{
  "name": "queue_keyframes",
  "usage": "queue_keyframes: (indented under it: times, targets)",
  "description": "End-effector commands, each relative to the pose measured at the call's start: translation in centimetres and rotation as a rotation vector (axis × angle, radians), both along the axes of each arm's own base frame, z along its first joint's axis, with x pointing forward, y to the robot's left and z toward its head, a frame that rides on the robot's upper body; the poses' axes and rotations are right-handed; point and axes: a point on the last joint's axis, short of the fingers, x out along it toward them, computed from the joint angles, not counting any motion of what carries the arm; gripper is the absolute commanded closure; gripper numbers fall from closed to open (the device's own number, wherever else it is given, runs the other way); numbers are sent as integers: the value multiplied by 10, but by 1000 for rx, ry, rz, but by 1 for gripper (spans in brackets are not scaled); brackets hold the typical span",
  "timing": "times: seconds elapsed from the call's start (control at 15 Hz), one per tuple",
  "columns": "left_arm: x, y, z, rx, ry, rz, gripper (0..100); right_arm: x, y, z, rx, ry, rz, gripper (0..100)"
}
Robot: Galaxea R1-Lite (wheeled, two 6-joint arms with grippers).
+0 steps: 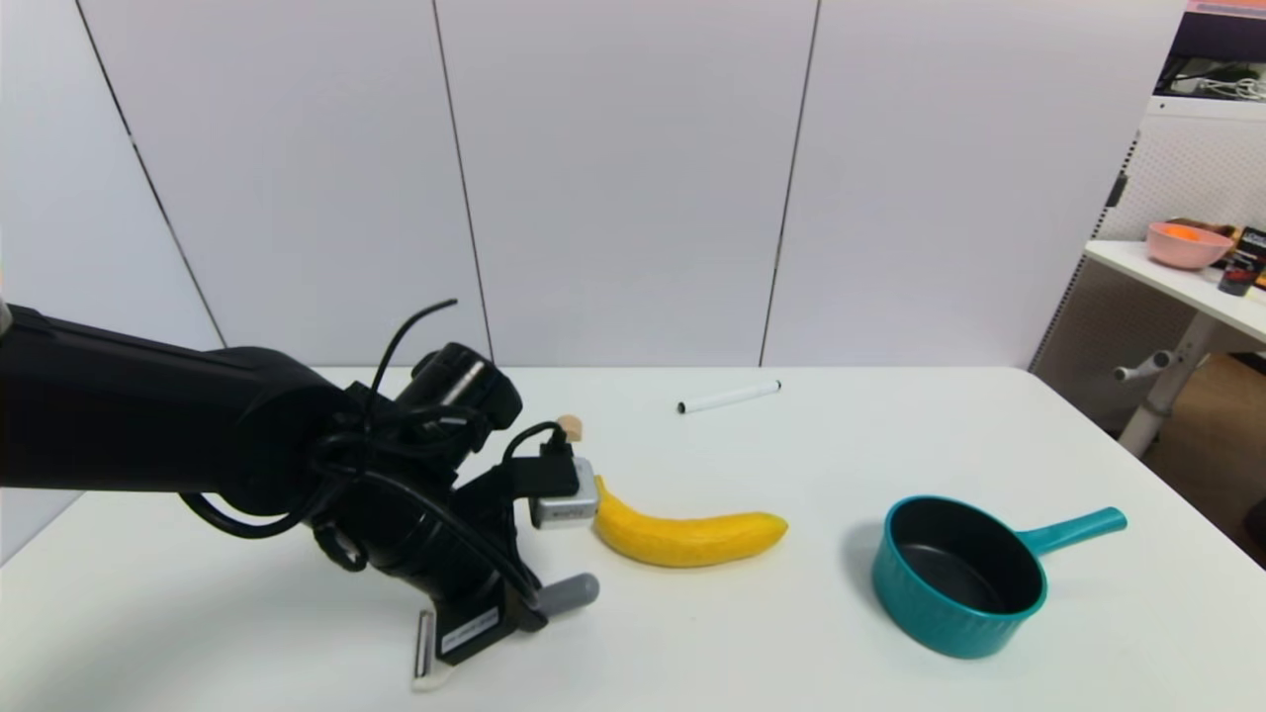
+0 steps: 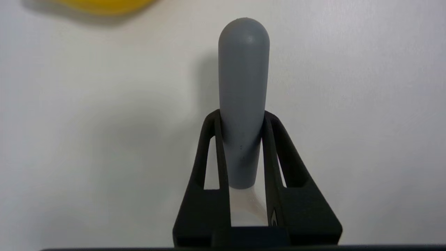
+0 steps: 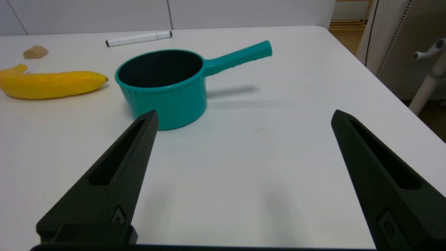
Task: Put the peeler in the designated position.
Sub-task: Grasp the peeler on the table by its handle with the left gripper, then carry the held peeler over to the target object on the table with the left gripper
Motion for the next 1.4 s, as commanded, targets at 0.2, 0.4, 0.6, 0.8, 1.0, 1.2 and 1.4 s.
queue_keyframes:
  times: [0.2, 0.4, 0.6, 0.8, 1.0, 1.2, 1.4]
  targets:
    - [53, -61, 58, -155, -258, -29, 100, 0, 0, 0, 0, 3, 0, 0]
    - [79, -95, 62, -209, -318, -46, 100, 0, 0, 0, 0, 3, 0, 0]
    - [96, -131, 53, -280, -351, -56, 100, 0, 0, 0, 0, 3, 0, 0]
    - [100, -157, 37, -374, -379, -43, 100, 0, 0, 0, 0, 3, 0, 0]
    - [106, -180, 22, -492, -441, -103, 100, 0, 0, 0, 0, 3, 0, 0]
    - [105, -202, 7, -595, -444, -129, 100, 0, 0, 0, 0, 3, 0, 0]
    - [98, -220, -7, -656, -421, -125, 100, 0, 0, 0, 0, 3, 0, 0]
